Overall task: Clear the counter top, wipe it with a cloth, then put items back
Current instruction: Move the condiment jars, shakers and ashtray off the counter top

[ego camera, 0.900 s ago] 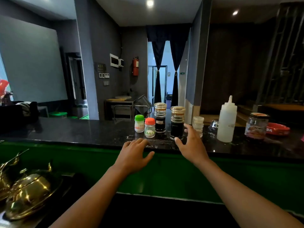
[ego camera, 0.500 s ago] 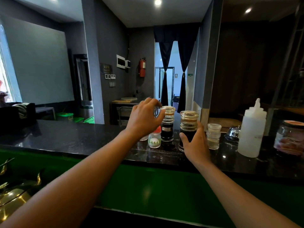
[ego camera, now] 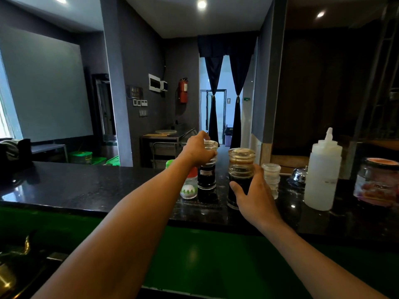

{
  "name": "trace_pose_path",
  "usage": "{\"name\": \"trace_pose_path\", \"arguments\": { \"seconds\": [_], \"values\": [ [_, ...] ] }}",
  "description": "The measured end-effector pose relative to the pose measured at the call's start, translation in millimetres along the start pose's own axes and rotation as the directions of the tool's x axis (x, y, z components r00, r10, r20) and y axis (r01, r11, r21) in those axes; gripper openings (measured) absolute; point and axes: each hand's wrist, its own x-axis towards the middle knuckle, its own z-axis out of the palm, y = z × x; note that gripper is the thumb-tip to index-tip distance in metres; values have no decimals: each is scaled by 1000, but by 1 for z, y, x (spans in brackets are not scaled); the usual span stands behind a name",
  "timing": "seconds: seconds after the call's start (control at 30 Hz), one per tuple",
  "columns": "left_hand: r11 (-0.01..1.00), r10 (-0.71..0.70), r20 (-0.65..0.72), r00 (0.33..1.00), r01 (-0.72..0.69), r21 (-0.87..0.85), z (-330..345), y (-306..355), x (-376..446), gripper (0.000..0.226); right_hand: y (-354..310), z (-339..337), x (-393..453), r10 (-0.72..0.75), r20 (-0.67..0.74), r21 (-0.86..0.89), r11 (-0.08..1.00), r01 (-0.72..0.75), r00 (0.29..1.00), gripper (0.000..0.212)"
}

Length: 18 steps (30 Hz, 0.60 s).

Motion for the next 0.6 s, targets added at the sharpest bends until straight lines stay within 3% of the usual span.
{"name": "trace_pose_path", "arguments": {
  "seconds": [0.43,0.6],
  "values": [
    [990,127,115,985,-118,-76,-14,54,-81,47,-6,-70,-35,99,50,-91,991,-94,994,62],
    [987,125,33,992,-121,-108,-1,66,-104,48,-2,-87,-40,86,18,-96,992,-84,996,57]
  ]
}}
